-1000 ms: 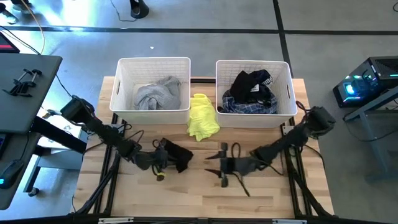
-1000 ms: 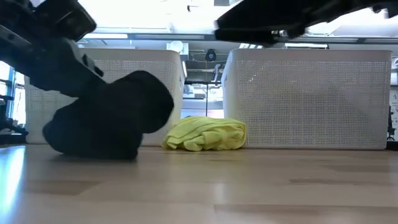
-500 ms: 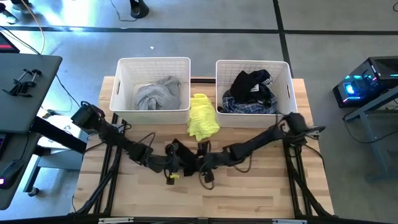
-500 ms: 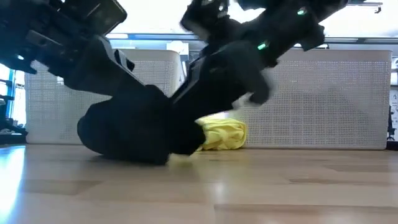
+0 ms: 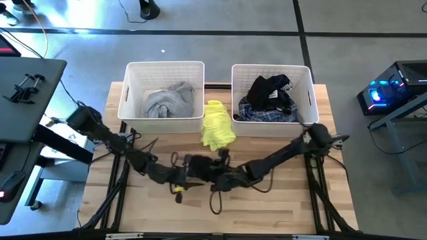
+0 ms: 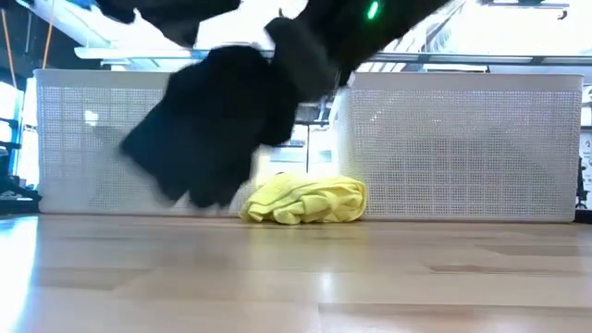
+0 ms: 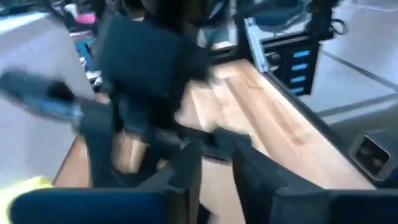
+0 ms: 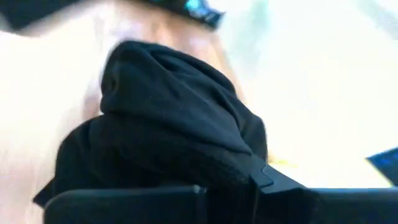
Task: Sort clothes
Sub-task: Put the black shorts into the right white laundry bin
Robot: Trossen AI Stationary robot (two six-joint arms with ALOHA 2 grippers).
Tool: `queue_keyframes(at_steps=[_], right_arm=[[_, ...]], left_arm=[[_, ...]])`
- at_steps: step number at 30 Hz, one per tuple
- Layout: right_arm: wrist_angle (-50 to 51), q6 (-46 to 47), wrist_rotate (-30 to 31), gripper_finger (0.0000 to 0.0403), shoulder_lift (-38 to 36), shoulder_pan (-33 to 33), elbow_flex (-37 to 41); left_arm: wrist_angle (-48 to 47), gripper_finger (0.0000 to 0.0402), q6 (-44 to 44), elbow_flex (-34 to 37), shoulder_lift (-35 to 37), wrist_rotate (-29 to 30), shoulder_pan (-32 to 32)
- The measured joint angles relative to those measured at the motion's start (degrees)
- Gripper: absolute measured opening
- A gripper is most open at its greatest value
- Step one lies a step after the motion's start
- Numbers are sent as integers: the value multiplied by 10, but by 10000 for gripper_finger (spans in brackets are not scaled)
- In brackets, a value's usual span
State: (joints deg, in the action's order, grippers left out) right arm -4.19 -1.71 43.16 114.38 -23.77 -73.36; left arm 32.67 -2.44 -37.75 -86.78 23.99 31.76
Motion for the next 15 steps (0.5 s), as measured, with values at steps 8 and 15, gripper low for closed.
queue_keyframes(at_steps=[8,15], right_arm=[[92,3,164,9,-153,-51,-1],[83,-126,300,5,-305,-73,-1]], left_arm=[[-125,135,-28,4,117,77,37],[-160,136,13,15,122,123,41]])
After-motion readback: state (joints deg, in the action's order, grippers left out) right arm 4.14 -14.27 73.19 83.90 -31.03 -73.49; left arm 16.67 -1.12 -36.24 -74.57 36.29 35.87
